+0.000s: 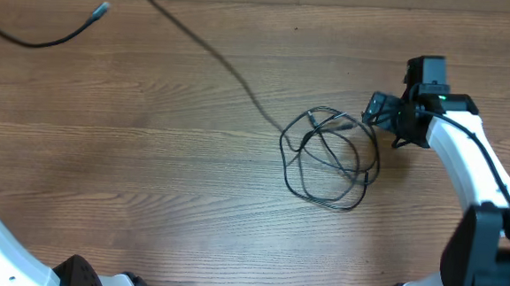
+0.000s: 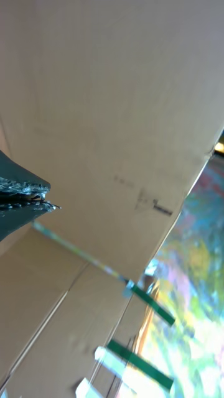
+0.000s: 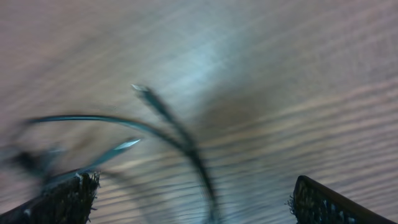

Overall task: Untangle cables
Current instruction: 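Move the right gripper down onto the remaining cable coil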

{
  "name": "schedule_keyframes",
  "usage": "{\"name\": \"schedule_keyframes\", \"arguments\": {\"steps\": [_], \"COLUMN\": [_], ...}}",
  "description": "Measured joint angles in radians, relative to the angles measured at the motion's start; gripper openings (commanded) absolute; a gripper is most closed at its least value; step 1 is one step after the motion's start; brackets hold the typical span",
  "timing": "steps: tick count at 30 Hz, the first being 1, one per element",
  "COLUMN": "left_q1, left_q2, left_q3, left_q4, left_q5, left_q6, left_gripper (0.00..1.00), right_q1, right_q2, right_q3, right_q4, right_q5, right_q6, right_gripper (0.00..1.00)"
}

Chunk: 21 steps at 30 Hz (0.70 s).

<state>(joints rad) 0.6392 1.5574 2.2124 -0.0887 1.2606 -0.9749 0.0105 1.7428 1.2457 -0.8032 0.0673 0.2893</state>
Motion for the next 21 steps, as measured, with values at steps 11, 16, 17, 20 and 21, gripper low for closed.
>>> {"name": "schedule_keyframes", "arguments": {"steps": [11, 16, 17, 20, 21], "left_q1": [0.114, 0.114, 0.114, 0.114, 0.114], "left_q2": [-0.003, -0.003, -0.003, -0.003, -0.003], "left_q3": [0.003, 0.003, 0.003, 0.003, 0.003], "left_q4": [-0.001, -0.006, -0.011, -0.014, -0.014], "left_q5": [0.060, 0.056, 0.055, 0.052, 0.052], "left_q6": [-0.044, -0.044, -0.044, -0.044, -0.044], "left_gripper": [0.04, 0.04, 0.04, 0.04, 0.04], "right_q1": [-0.025, 0.030, 0.048, 0.110, 0.134], "right_q2": [0.055, -0.022, -0.028, -0.031, -0.031], "right_q3": [0.055, 0.067, 0.069, 0.071, 0.071], "right_q4": [-0.039, -0.066, -0.068, -0.070, -0.070], "right_q5": [-0.254, -0.602, -0.649, -0.752, -0.775], "right_q6": [-0.072, -0.285, -0.330, -0.457, -0.504], "right_gripper": [1.00, 1.00, 1.00, 0.97, 0.95]}}
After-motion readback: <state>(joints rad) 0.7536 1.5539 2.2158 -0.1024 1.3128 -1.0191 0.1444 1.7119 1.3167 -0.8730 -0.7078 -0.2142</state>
